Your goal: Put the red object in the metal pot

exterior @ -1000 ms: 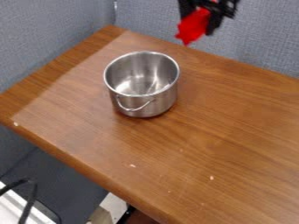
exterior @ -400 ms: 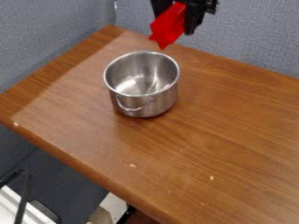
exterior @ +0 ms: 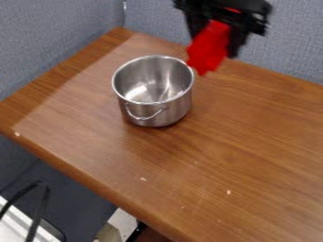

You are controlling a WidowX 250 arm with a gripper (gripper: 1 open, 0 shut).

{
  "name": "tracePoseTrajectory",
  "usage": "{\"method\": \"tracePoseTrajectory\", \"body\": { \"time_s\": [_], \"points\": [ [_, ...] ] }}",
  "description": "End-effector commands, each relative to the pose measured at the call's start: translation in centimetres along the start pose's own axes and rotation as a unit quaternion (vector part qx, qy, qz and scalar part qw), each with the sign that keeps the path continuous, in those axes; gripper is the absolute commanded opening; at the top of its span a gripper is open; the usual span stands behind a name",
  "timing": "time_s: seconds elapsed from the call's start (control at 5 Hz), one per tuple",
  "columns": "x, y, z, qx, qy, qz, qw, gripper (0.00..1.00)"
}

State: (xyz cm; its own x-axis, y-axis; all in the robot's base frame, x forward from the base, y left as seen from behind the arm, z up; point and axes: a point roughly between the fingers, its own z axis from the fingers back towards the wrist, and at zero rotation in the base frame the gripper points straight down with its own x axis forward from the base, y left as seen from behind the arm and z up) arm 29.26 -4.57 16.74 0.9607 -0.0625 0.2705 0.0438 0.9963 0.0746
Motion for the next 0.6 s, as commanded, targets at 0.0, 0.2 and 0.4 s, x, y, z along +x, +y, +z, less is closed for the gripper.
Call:
{"method": "tracePoseTrajectory", "body": {
  "time_s": [0.0,0.2,0.4],
  "points": [
    [0.6,4.4,0.9,0.011,-0.02,0.025,0.9994,0.0],
    [0.3,8.2,1.1,0.015,-0.025,0.04,0.9988,0.0],
    [1.7,5.8,0.6,-0.006,-0.023,-0.001,0.9997,0.0]
  ]
}}
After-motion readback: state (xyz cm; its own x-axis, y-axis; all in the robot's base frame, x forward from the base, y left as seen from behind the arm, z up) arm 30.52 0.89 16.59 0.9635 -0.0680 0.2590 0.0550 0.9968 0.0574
